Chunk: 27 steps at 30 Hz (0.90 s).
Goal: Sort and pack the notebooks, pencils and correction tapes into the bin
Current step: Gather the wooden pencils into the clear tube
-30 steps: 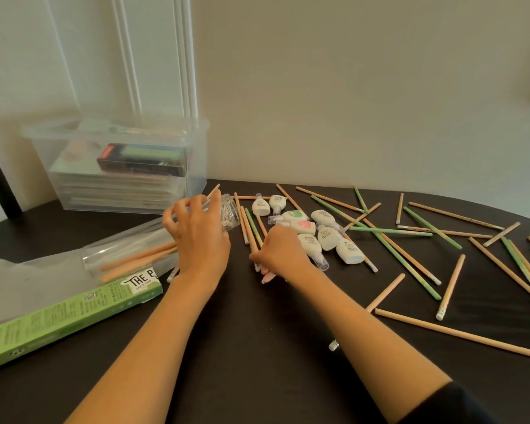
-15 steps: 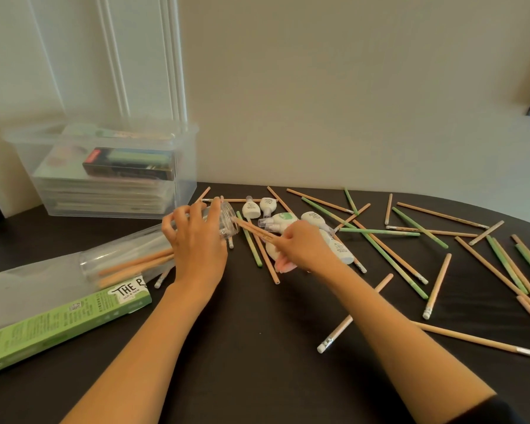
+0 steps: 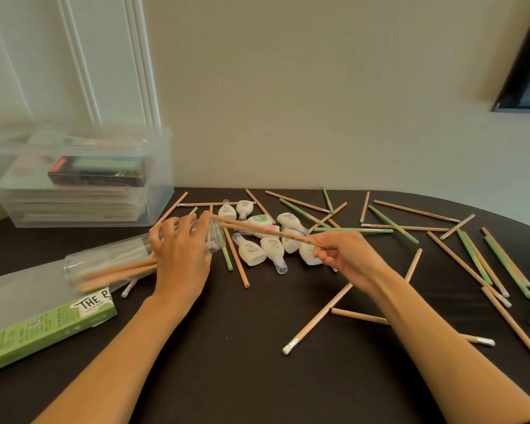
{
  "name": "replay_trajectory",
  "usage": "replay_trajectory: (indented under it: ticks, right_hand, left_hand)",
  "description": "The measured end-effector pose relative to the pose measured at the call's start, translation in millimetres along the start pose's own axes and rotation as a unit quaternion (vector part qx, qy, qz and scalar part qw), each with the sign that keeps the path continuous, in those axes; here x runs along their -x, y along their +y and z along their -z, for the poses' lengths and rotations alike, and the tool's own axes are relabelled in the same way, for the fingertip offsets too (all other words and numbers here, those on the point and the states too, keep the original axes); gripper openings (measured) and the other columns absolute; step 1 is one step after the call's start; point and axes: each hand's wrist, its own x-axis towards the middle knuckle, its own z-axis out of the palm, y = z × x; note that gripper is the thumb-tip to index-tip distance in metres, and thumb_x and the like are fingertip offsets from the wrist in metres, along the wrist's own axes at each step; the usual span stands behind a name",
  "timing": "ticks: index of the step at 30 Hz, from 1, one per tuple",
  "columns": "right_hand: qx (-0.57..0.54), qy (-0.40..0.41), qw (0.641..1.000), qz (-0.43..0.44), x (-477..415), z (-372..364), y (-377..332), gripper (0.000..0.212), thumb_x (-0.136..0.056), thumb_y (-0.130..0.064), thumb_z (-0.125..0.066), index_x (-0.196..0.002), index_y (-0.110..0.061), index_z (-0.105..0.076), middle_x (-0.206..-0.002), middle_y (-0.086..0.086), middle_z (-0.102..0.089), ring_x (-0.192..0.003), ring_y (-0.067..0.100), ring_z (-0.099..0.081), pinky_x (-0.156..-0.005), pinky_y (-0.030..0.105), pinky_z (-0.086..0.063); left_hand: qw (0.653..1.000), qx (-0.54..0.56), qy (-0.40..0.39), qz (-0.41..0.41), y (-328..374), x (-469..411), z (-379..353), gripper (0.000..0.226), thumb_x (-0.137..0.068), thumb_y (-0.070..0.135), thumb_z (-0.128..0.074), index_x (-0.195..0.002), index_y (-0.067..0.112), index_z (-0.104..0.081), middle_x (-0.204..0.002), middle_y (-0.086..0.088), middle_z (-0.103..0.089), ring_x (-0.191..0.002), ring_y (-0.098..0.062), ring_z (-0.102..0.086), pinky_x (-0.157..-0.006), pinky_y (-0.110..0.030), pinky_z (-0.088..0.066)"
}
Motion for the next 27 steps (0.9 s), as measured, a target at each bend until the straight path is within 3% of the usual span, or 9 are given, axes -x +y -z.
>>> replay_trajectory:
  ticks: [9, 16, 21, 27]
  right_hand:
    - [-0.039, 0.041, 0.998, 0.036, 2, 3, -2, 0.019, -0.093, -0.002, -0.048, -0.088, -0.004, -0.066, -0.090, 0.013, -0.067, -0.069, 0.013, -0.067, -0.056, 0.013, -0.054]
    - [-0.022, -0.028, 0.997, 0.073, 6, -4, 3, 0.020, -0.092, 0.000, -0.048, -0.090, -0.007, -0.067, -0.081, 0.005, -0.073, -0.072, 0.013, -0.071, -0.060, 0.015, -0.053]
    - [0.030, -0.087, 0.992, 0.089, 5, -2, 5, 0.021, -0.093, -0.003, -0.047, -0.100, 0.000, -0.068, -0.074, 0.005, -0.068, -0.056, 0.005, -0.057, -0.053, 0.012, -0.045]
    - [0.009, -0.111, 0.989, 0.092, 7, -21, 9, 0.022, -0.093, -0.004, -0.048, -0.093, -0.007, -0.069, -0.076, 0.003, -0.067, -0.061, 0.004, -0.058, -0.054, 0.012, -0.045]
  left_hand:
    - [1.000, 0.001, 0.025, 0.011, 1, -1, 1, 0.060, -0.081, 0.017, -0.064, -0.136, 0.017, -0.041, -0.131, -0.008, -0.047, -0.123, -0.028, -0.031, -0.098, -0.036, -0.009]
    - [1.000, 0.009, 0.020, -0.002, 0, 1, 1, 0.058, -0.082, 0.017, -0.064, -0.135, 0.017, -0.041, -0.130, -0.007, -0.047, -0.123, -0.028, -0.029, -0.098, -0.037, -0.010]
    - [0.998, 0.037, 0.024, -0.043, 3, 2, 4, 0.064, -0.076, 0.015, -0.072, -0.134, 0.015, -0.046, -0.126, -0.010, -0.052, -0.121, -0.033, -0.038, -0.098, -0.037, -0.011]
    - [0.980, 0.063, 0.052, -0.180, 27, 7, 10, 0.074, -0.052, 0.014, -0.089, -0.120, 0.008, -0.060, -0.108, -0.014, -0.064, -0.099, -0.040, -0.058, -0.085, -0.053, -0.040]
